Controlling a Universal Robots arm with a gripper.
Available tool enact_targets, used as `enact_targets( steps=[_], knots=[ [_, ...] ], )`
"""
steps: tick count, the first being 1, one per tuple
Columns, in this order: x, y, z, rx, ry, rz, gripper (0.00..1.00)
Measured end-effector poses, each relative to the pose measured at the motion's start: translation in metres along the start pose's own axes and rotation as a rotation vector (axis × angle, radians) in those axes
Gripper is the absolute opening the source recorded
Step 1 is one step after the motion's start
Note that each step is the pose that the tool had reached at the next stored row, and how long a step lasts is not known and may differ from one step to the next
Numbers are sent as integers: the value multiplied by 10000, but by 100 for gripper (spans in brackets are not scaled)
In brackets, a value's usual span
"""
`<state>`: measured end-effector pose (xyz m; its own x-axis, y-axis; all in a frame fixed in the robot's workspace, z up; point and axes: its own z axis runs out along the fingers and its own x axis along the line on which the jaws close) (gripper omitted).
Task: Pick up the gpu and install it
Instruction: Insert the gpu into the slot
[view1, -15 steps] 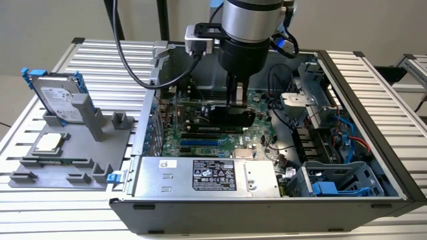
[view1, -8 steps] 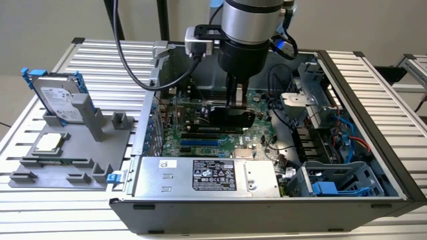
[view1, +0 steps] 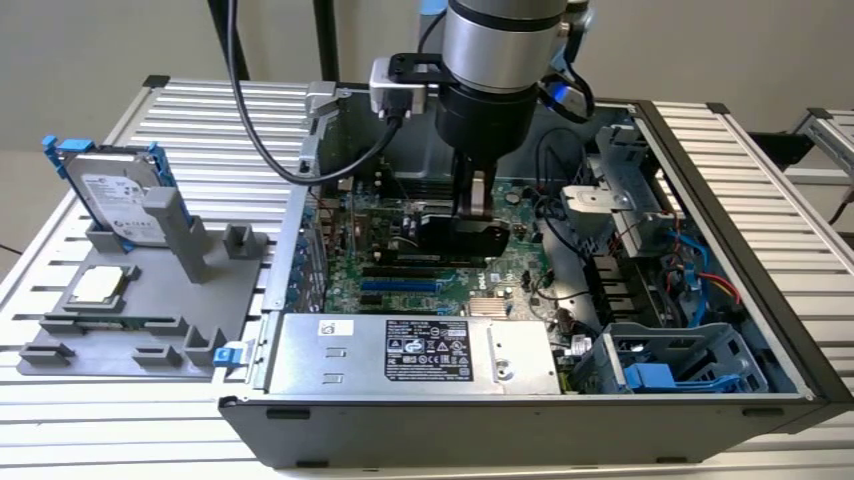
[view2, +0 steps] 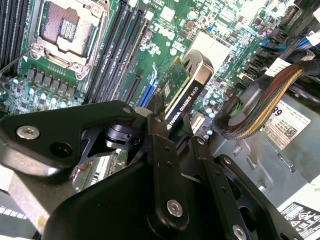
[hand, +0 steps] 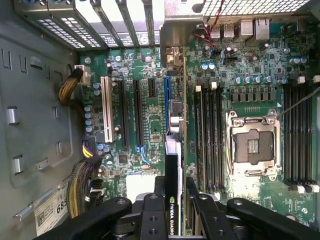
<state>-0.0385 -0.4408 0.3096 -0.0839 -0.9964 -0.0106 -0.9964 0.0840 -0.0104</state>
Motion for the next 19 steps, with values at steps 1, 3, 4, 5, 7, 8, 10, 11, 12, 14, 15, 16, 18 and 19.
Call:
enact_targets(
  steps=[1, 3, 4, 5, 7, 8, 10, 11, 12, 14, 15, 16, 18, 19],
  knots=[
    [0, 0, 4, 0, 1, -1, 0],
    [0, 0, 12, 0, 4, -1, 0],
    [0, 0, 16, 1, 4, -1, 0],
    [0, 0, 20, 1, 5, -1, 0],
    [0, 0, 28, 0, 6, 0, 0],
    [0, 0, 31, 1, 7, -1, 0],
    [0, 0, 39, 1, 8, -1, 0],
    [1, 0, 42, 0, 10, -1, 0],
    [1, 0, 45, 1, 10, -1, 0],
    [1, 1, 52, 1, 10, -1, 0],
    [1, 0, 55, 1, 10, -1, 0],
    [1, 0, 58, 1, 10, -1, 0],
    [1, 1, 62, 1, 11, 0, 0],
    [1, 1, 64, 1, 11, 0, 0]
  ],
)
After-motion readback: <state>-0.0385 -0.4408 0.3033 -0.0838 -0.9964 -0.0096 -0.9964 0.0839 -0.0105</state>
